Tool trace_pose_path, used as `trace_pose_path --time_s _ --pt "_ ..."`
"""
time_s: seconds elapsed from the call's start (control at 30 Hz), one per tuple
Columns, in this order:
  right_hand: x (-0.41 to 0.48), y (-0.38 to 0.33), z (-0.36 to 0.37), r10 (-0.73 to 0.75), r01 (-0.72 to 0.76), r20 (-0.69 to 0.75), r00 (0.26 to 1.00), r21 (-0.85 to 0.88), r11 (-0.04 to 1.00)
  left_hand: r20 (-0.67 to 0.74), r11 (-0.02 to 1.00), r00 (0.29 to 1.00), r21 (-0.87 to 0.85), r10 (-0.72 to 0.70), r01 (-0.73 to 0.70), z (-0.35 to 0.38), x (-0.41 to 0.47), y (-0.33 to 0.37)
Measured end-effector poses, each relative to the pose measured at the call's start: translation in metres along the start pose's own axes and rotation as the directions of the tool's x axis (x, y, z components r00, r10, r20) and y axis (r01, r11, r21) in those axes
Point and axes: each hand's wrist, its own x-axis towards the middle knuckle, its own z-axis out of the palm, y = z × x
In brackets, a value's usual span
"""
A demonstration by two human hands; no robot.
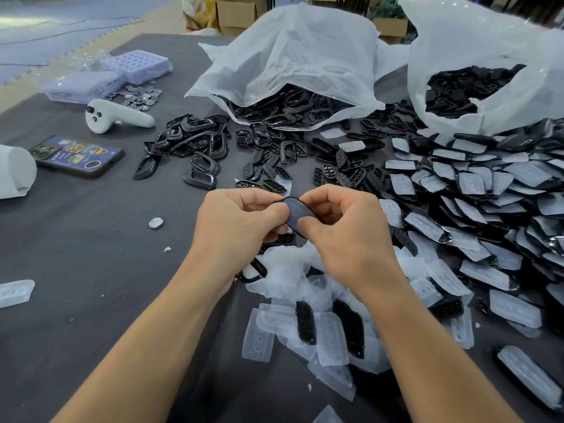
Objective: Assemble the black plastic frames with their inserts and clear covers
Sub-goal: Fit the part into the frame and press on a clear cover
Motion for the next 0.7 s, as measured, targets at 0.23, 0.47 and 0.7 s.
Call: trace_pose_path --time_s 0.23,0.47,0.7 --pt "-0.0011 -0.0024 0.0029 0.051 -0.048 -0.021 0.998 0.140 0.989 -0.110 1.000 0.994 -0.008 0.003 -0.004 0.0029 -0.0031 0.0010" --pt "0.0050 -0.0027 -0.0041 0.043 -0.045 0.012 0.999 0.211 0.976 0.025 0.996 0.996 -0.004 0.088 -0.088 0.0001 -0.0051 0.0038" --pt "0.0066 -0.0031 -0.0032 0.029 -0.049 0.085 0.996 0.249 0.967 -0.062 0.993 0.992 0.056 0.111 -0.108 0.0021 -0.0033 0.0035"
